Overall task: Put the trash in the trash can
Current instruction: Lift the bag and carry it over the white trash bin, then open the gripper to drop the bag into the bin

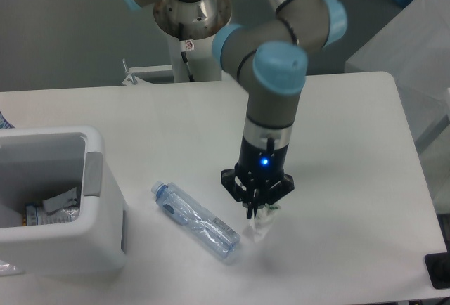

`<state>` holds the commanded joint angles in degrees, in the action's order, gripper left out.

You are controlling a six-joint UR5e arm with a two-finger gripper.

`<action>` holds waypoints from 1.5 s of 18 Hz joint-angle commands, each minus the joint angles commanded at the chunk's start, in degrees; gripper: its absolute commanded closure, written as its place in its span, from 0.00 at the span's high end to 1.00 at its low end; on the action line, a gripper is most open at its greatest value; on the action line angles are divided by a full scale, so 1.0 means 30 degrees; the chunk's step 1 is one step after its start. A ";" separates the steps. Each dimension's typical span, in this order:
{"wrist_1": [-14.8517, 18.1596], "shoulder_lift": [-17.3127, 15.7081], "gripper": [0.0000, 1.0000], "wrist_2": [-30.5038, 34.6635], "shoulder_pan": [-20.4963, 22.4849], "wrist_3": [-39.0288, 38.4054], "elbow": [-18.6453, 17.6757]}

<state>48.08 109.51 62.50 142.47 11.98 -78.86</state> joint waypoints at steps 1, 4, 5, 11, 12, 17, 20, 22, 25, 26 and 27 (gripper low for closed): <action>0.0000 -0.0029 0.13 -0.0265 -0.0117 -0.0735 0.0412; 0.0000 -0.0584 0.13 -0.0326 -0.1081 -0.2146 0.0913; 0.0000 -0.0876 0.13 -0.0355 -0.1375 -0.2380 0.0914; 0.0000 -0.2430 0.13 -0.0326 -0.3278 -0.3906 0.0856; 0.0000 -0.2461 0.13 -0.0326 -0.3804 -0.3906 0.0856; -0.0029 -0.2812 0.13 -0.0267 -0.6298 -0.4519 0.0856; -0.0088 -0.2725 0.13 -0.0268 -0.7907 -0.4522 0.0157; -0.0117 -0.2725 0.14 -0.0297 -0.8581 -0.4463 -0.0431; -0.0117 -0.2666 0.15 -0.0297 -0.8965 -0.4463 -0.0755; -0.0117 -0.2608 0.15 -0.0297 -0.9053 -0.4463 -0.0785; -0.0117 -0.2491 0.16 -0.0297 -0.9083 -0.4463 -0.0843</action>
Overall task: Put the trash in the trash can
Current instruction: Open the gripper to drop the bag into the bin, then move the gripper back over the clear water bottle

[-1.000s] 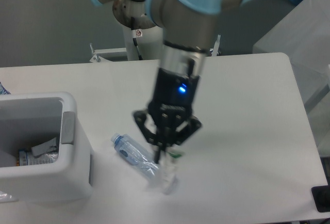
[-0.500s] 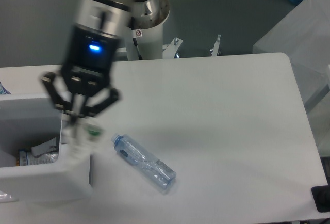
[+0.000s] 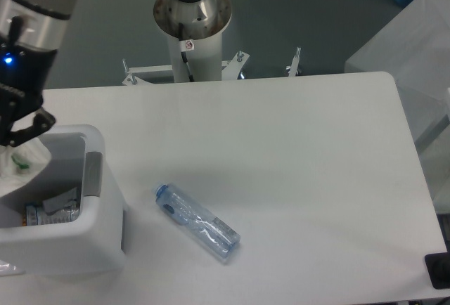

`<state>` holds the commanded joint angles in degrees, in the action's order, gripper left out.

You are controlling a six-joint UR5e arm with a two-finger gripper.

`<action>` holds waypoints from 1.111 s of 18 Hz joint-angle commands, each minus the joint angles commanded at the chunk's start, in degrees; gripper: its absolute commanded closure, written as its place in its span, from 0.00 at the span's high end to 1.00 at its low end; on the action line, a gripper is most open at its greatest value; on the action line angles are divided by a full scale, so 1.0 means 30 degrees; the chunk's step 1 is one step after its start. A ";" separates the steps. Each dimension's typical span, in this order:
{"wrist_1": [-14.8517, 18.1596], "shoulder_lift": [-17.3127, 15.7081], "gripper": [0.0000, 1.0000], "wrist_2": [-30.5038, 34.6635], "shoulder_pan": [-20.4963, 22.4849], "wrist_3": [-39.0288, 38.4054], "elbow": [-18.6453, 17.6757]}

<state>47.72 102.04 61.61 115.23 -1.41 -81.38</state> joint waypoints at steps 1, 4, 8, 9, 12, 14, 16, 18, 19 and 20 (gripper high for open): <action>0.0000 0.0117 0.23 0.0000 -0.0029 0.0029 -0.0001; 0.0000 0.0381 0.82 0.0204 0.0000 0.0175 0.0116; 0.0029 0.0265 1.00 0.0205 0.0146 0.0088 0.0029; 0.0058 0.0265 1.00 0.0234 0.0262 0.0117 0.0000; 0.0117 -0.0085 1.00 0.0263 0.1226 0.0088 0.0000; 0.0146 -0.0349 1.00 0.0235 0.2308 -0.0058 -0.0408; 0.0117 -0.0438 1.00 0.0176 0.3830 -0.0378 -0.0790; 0.0059 -0.0293 1.00 0.0147 0.5149 -0.1285 -0.0792; 0.0030 0.0056 1.00 0.0175 0.5910 -0.1521 -0.0705; 0.0029 0.0524 1.00 0.0147 0.6237 -0.1552 -0.0588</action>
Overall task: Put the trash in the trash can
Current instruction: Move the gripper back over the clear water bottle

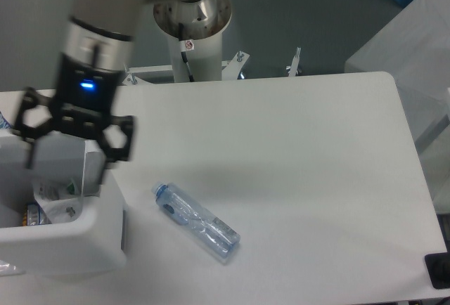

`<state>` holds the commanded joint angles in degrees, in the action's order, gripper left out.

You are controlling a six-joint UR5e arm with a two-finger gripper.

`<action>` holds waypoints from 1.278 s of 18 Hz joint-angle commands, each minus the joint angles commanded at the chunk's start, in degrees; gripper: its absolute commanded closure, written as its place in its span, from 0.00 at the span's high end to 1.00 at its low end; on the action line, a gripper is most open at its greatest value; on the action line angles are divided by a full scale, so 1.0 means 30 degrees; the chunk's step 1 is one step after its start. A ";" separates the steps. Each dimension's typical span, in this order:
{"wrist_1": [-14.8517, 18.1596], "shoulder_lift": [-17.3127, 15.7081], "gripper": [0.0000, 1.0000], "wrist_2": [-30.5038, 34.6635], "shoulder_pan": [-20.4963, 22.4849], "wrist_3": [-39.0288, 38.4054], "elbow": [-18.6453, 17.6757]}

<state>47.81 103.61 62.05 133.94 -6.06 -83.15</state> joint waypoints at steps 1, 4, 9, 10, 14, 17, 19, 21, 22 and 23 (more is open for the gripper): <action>0.0000 0.0266 1.00 0.0029 0.0380 -0.0058 0.0030; 0.0116 0.1114 1.00 0.0116 0.0998 -0.0761 -0.0174; 0.0234 0.2814 1.00 0.2335 0.1029 -0.0791 -0.0963; 0.0205 0.3136 1.00 0.2865 0.1029 -0.0791 -0.0995; 0.0264 0.4397 1.00 0.3687 0.1087 -0.0995 -0.0993; 0.0234 0.4954 1.00 0.5358 0.1029 -0.2485 -0.1171; 0.0234 0.5422 1.00 0.5711 0.1058 -0.3628 -0.1112; 0.0205 0.6008 1.00 0.6558 0.1058 -0.4218 -0.0967; 0.0234 0.6243 1.00 0.6707 0.1029 -0.4219 -0.0879; 0.0205 0.6332 1.00 0.6738 0.1029 -0.4219 -0.0849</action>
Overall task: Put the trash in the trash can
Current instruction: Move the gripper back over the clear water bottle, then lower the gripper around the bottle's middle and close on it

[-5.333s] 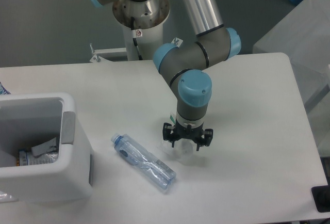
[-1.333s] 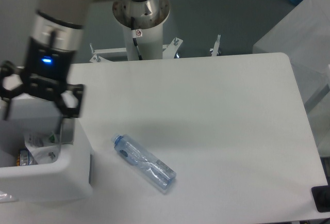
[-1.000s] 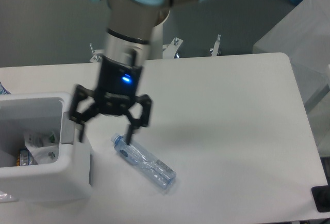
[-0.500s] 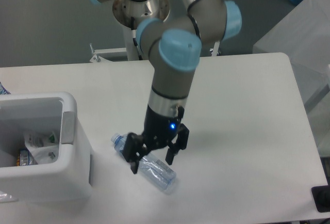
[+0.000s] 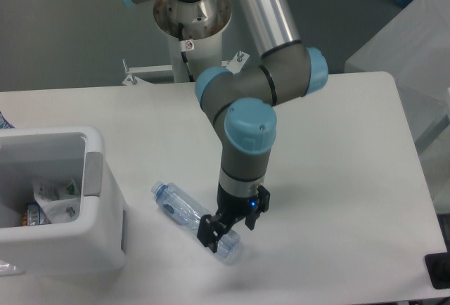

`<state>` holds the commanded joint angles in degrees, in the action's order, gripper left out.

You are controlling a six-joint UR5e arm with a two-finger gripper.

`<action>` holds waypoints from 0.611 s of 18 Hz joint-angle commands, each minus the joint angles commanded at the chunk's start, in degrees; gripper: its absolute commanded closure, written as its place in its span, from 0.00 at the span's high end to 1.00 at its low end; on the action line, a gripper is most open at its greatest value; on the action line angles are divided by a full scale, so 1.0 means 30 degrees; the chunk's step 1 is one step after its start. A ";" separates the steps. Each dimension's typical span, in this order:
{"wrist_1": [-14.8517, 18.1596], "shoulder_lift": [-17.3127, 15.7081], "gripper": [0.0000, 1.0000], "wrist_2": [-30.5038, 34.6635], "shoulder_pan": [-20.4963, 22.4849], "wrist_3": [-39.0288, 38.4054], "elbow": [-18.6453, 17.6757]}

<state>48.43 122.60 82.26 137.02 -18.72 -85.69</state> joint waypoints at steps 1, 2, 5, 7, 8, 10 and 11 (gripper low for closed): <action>0.0000 0.0117 1.00 0.0000 -0.0029 0.0000 -0.0058; 0.0000 0.0234 1.00 0.0000 -0.0058 0.0000 -0.0087; 0.0029 0.0702 1.00 0.0059 -0.0059 0.0059 -0.0205; 0.0029 0.0996 1.00 0.0350 -0.0204 0.0088 -0.0176; 0.0029 0.1084 1.00 0.0468 -0.0321 0.0088 -0.0175; 0.0029 0.1114 1.00 0.0498 -0.0381 0.0030 -0.0205; 0.0029 0.1143 1.00 0.0469 -0.0468 0.0029 -0.0176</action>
<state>48.52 126.03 83.67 135.62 -18.63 -86.22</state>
